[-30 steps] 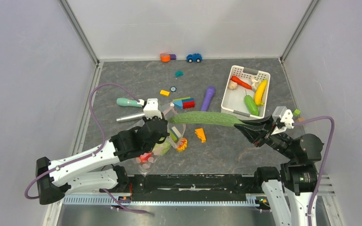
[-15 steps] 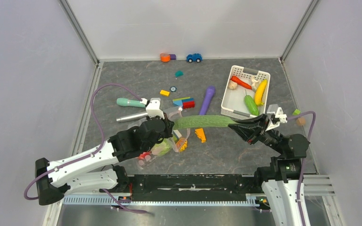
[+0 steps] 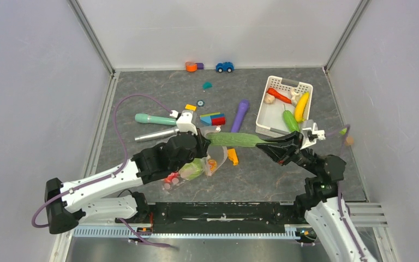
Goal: Place the food in the zip-top bag and seal the zipper
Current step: Place the fake vegetable in the zipper food storage bag.
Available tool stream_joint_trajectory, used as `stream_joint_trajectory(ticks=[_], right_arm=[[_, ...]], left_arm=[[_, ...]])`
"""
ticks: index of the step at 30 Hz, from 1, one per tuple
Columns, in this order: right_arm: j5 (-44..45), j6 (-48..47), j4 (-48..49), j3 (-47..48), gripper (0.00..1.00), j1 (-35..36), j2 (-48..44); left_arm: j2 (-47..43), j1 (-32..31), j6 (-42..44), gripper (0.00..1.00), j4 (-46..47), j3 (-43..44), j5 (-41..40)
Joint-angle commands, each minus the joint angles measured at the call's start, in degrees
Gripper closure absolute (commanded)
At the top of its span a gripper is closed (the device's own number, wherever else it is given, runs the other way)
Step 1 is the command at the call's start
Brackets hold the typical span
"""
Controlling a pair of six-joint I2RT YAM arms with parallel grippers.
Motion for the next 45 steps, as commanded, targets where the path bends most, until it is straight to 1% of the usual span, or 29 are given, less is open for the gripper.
stream_joint_trajectory(ticks=[1,5,9,13,17,22,26,32,39,41,42,45], right_arm=[[9.06,-5.03,4.51,0.62,1.0,10.95,5.44],[19.36,-13.73,0.93,2.7,1.0,24.64,13.69],[31.47,-19.42,1.39,3.55,1.0,34.33,19.92],[40.15,-22.47,2.27,4.82,1.0,41.52,26.4],[43.68,-24.2,3.63,6.91,1.0,47.35,33.43],[44.52,-24.49,4.89,9.51,1.0,50.36,39.44],[48.25,-23.63,3.93,11.18,1.0,50.83,42.53],[52.94,-23.02,-2.15,11.5,0.98,50.83,45.18],[53.13,-21.84,-3.07,10.47,0.85,50.83,46.74],[51.53,-21.89,-2.06,10.47,0.78,50.83,46.96],[50.62,-22.03,-1.45,10.54,0.73,50.84,46.92],[44.81,-23.37,0.21,10.86,0.59,50.83,46.19]], left_arm=[[2.12,0.26,-2.9,0.98,6.03,4.73,1.85],[4.28,0.26,-2.81,0.98,7.28,6.84,3.36],[5.11,0.27,-2.98,0.98,8.24,7.41,4.11],[5.05,0.26,-2.93,0.98,8.86,7.46,3.79],[4.8,0.27,-2.9,0.98,9.88,7.15,4.2],[4.49,0.24,-2.51,0.98,10.58,6.72,6.34],[3.73,0.25,-1.85,0.98,10.8,6.41,7.83],[1.19,0.31,-1.83,0.98,10.14,4.84,4.5],[-1.23,0.26,-2.48,0.98,9.15,3.81,1.02],[-1.87,0.25,-2.94,0.98,8.29,3.66,-0.42],[-2.25,0.28,-3.11,0.98,7.92,3.48,-1.02],[-3.22,0.25,-3.51,0.98,7.27,2.96,-3.04]])
